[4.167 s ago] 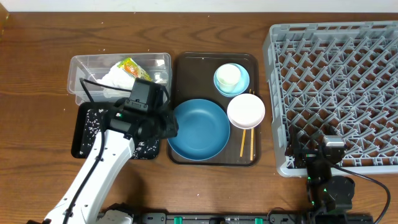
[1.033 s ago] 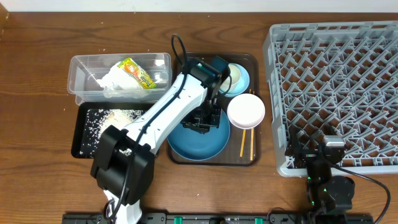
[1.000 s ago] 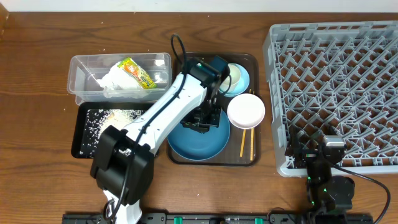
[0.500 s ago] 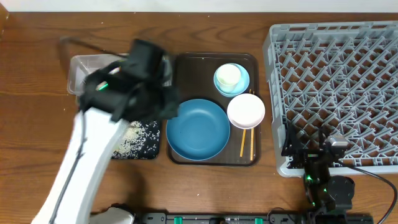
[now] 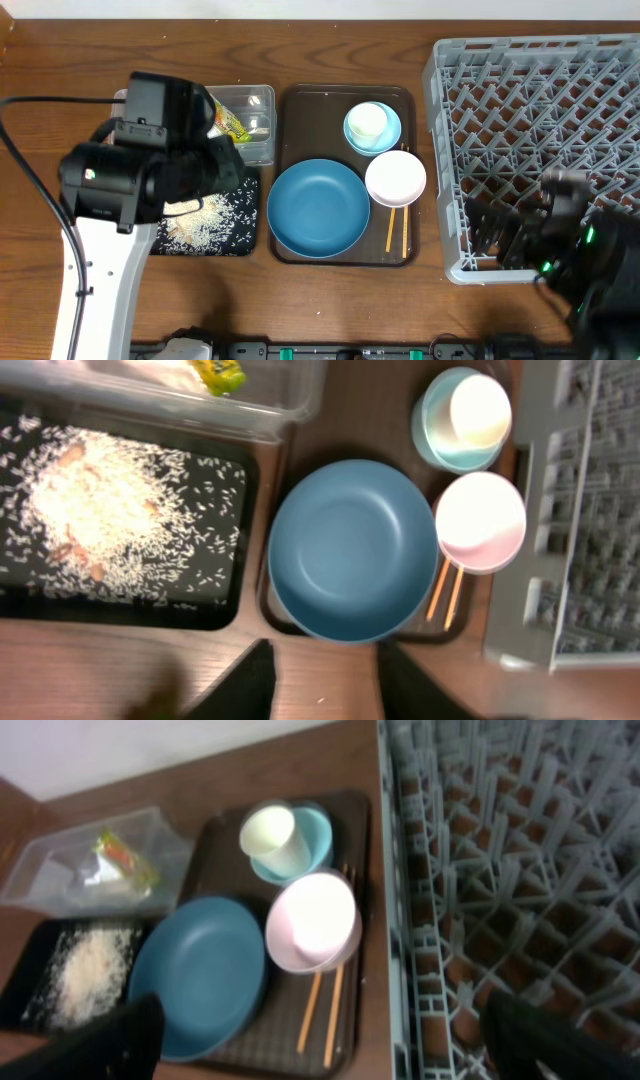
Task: Sort waste into correct bins and load items into the dishwasher rack
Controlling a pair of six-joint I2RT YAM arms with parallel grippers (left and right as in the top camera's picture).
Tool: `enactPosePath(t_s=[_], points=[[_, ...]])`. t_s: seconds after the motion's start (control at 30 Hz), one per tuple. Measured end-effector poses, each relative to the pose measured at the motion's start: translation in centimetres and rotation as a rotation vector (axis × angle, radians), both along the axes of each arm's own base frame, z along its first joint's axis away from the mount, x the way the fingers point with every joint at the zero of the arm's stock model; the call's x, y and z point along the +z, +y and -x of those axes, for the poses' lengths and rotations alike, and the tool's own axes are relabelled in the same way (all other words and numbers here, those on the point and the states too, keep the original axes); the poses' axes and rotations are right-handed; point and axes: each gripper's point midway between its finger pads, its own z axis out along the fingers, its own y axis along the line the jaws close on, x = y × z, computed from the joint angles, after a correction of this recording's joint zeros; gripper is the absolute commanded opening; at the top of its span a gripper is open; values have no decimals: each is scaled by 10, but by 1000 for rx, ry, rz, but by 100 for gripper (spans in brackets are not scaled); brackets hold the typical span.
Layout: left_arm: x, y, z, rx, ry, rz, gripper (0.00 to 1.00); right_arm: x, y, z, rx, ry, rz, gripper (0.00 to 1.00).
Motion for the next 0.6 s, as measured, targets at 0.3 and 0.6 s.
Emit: enactPosePath(t_s=[0.3, 0.6], points=[[-11, 49, -16, 167, 24, -74, 60, 71, 44, -56, 222, 46, -127, 76], [-12, 112, -14, 382, 35, -118, 84, 18, 126, -67, 450, 223, -53, 54]])
